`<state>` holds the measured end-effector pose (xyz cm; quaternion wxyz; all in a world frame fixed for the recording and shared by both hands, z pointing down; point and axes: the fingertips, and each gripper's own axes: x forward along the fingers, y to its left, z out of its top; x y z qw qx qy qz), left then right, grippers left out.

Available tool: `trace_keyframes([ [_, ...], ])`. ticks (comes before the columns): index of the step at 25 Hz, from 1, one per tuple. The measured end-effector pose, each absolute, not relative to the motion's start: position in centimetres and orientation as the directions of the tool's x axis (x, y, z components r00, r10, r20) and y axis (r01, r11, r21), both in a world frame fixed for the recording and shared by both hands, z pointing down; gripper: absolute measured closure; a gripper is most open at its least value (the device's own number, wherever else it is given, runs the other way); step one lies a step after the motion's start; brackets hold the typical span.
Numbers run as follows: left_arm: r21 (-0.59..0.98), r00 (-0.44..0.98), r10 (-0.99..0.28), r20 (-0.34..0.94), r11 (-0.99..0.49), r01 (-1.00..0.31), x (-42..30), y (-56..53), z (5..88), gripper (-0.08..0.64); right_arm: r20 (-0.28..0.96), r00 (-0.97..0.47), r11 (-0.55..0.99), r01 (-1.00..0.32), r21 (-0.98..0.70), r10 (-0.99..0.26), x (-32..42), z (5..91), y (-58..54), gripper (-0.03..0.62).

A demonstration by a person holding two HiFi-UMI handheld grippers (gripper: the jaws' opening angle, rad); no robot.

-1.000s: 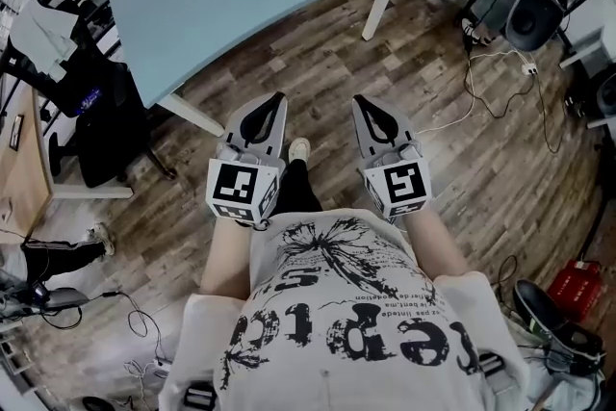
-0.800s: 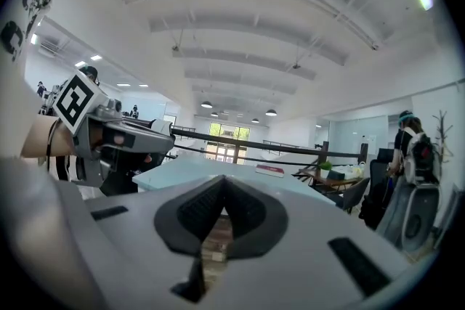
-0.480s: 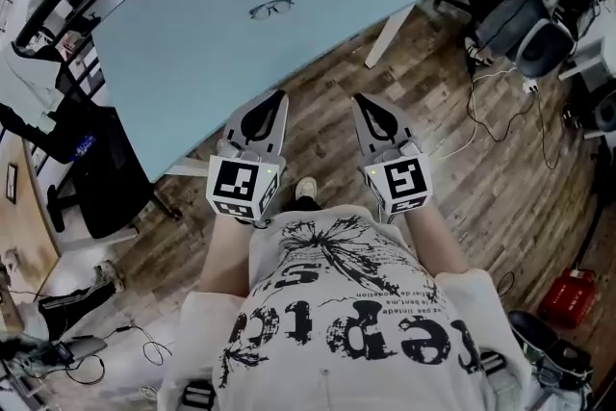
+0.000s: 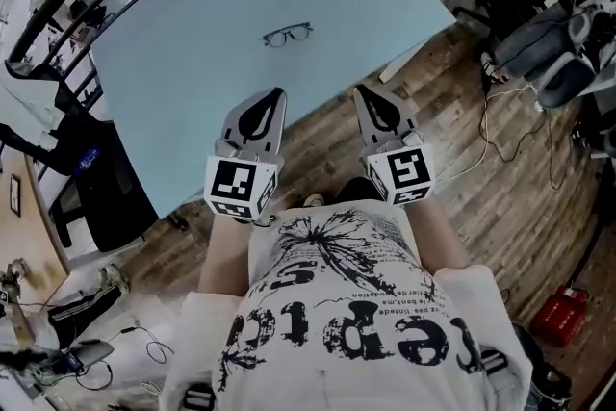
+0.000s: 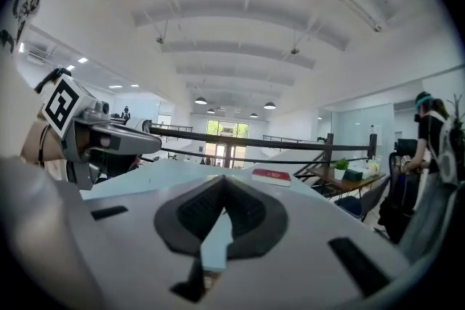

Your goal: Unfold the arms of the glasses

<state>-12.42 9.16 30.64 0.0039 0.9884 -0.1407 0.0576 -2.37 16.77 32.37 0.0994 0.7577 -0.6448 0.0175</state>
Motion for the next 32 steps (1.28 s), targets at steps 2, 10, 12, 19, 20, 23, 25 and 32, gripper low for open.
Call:
trace_keyframes([
  [2, -0.005, 0.948, -0.294, 0.124, -0.955, -0.296, -11.6, 7.7, 31.0, 0.54, 0.162, 0.149, -0.13, -0.984, 0.126, -0.975, -1.3, 32.7, 14.9, 0.581],
  [10, -0.008, 0.903, -0.409, 0.131, -0.911, -0.412, -5.9, 2.3, 31.7, 0.54, 0.178, -0.004, 0.029, -0.99, 0.14, -0.984, 4.7, 33.5, 7.4, 0.581],
  [12, -0.014, 0.885, -0.446, 0.135, -0.894, -0.448, -4.1, 0.7, 31.9, 0.54, 0.184, -0.044, 0.071, -0.988, 0.141, -0.982, 6.8, 33.9, 5.3, 0.581],
  [19, -0.009, 0.786, -0.602, 0.143, -0.795, -0.607, 2.1, -5.2, 31.7, 0.54, 0.226, -0.221, 0.257, -0.956, 0.145, -0.949, 14.0, 34.7, -3.0, 0.581],
  [20, -0.005, 0.77, -0.621, 0.147, -0.779, -0.627, 2.8, -6.0, 32.0, 0.54, 0.233, -0.243, 0.28, -0.949, 0.144, -0.942, 14.8, 34.9, -4.1, 0.581],
  [23, 0.012, 0.725, -0.668, 0.167, -0.734, -0.679, 4.2, -8.2, 33.1, 0.54, 0.259, -0.309, 0.35, -0.928, 0.13, -0.915, 16.4, 36.0, -6.9, 0.581],
  [25, 0.024, 0.698, -0.692, 0.187, -0.707, -0.707, 4.8, -9.3, 34.2, 0.54, 0.288, -0.355, 0.4, -0.909, 0.116, -0.89, 16.8, 37.3, -8.5, 0.581],
  [32, 0.083, 0.621, -0.742, 0.251, -0.623, -0.778, 4.9, -11.6, 39.2, 0.54, 0.414, -0.49, 0.559, -0.827, 0.058, -0.767, 16.0, 43.3, -11.6, 0.581],
])
